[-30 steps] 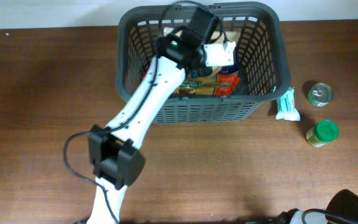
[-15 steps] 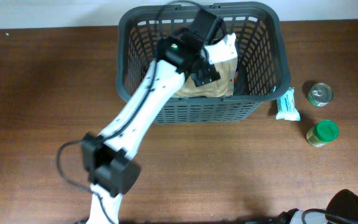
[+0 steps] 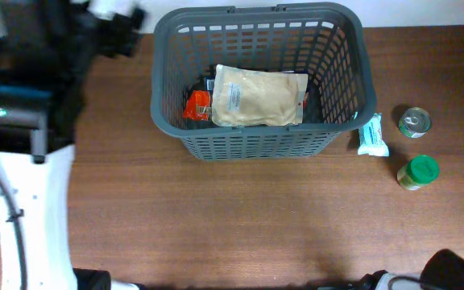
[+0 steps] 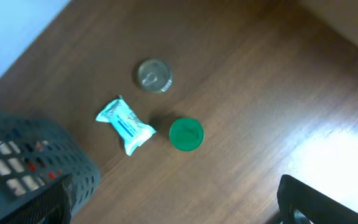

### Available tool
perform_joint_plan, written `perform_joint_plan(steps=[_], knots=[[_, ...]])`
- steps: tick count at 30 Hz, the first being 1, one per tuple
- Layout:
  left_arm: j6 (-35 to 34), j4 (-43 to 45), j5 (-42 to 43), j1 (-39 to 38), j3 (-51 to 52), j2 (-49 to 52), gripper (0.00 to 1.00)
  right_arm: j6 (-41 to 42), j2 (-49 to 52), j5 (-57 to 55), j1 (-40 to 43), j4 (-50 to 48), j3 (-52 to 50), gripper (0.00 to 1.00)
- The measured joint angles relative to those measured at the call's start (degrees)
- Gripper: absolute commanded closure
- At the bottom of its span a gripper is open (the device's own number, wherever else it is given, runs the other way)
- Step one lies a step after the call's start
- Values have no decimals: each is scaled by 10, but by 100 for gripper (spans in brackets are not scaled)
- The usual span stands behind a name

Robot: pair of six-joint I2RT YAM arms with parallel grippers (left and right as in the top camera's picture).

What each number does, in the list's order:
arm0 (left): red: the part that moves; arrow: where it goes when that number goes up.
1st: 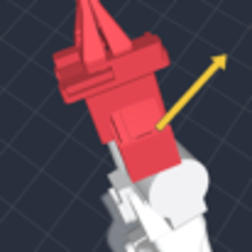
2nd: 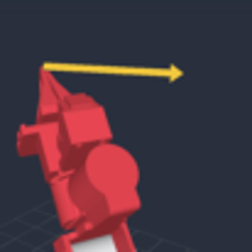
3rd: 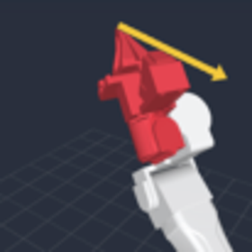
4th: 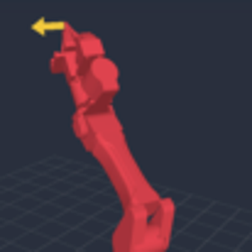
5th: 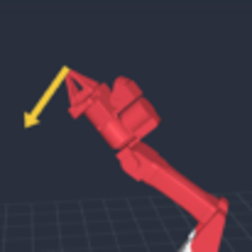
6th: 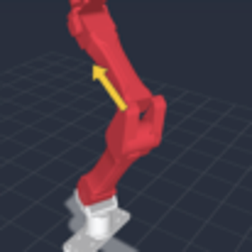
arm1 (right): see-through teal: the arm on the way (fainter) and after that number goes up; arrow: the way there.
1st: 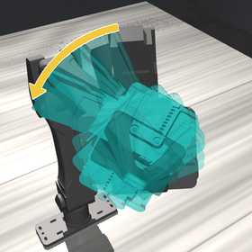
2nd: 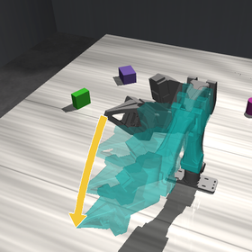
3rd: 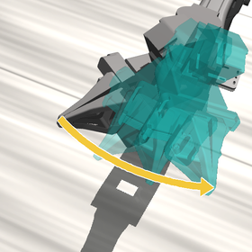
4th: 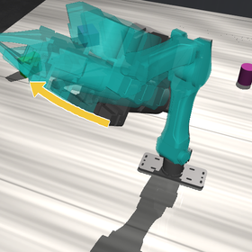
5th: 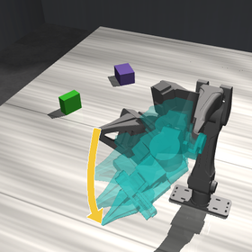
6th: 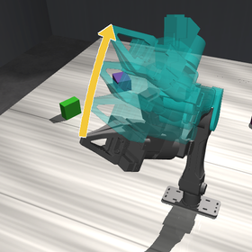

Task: Pack container
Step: 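Release the powder bag into the basket and retract the left arm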

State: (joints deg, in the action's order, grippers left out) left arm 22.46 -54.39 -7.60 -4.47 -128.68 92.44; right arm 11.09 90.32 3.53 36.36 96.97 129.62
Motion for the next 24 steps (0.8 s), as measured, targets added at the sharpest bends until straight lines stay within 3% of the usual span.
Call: perform_joint_plan(steps=[5,11,15,24], knots=[[-68,24,37,104,47,4,1,-13,-110,-22,-40,-1,-33,1],[-122,70,52,200,156,8,1,13,-270,-166,-180,0,-121,1],[-147,73,53,237,224,15,1,35,-286,-222,-197,0,-149,1],[-162,36,57,249,304,29,1,51,-221,-263,-200,0,-157,1]])
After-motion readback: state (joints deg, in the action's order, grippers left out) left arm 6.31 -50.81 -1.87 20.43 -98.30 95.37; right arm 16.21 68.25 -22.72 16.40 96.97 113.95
